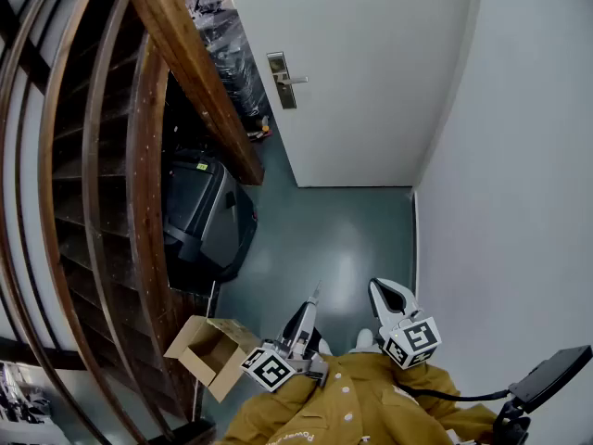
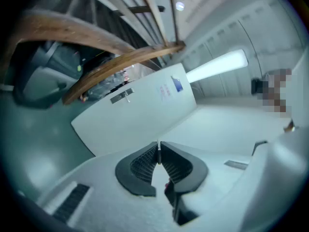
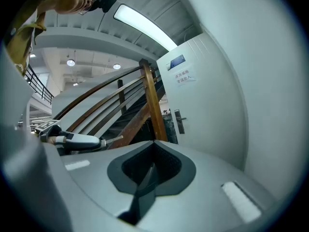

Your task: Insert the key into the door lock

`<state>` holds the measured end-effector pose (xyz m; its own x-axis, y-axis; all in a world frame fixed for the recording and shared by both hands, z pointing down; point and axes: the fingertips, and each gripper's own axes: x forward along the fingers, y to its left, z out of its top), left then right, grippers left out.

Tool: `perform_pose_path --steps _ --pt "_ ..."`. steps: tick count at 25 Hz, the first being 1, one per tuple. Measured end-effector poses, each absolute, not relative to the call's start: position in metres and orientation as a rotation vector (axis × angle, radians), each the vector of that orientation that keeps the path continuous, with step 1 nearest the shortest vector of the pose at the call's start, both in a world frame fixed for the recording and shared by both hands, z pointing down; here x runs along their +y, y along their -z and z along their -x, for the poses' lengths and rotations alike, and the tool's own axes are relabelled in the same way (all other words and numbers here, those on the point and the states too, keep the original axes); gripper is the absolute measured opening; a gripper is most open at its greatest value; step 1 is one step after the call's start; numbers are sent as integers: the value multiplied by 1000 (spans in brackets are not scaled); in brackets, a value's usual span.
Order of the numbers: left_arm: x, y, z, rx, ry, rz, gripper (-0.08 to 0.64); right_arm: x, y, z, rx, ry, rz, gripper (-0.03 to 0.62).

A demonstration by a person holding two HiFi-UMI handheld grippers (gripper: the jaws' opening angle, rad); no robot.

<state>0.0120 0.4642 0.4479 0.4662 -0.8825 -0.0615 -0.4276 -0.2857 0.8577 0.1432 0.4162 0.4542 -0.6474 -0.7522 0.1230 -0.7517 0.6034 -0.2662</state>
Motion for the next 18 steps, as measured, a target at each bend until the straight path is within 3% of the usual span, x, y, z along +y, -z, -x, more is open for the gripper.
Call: perform_pose_path --steps 8,18 --pt "473 -435 -36 -1469 69 -2385 25 416 -455 -148 2818 479 1304 5" --pt "470 -437 -34 -1477 40 -2376 25 415 -444 -139 2816 445 1233 5"
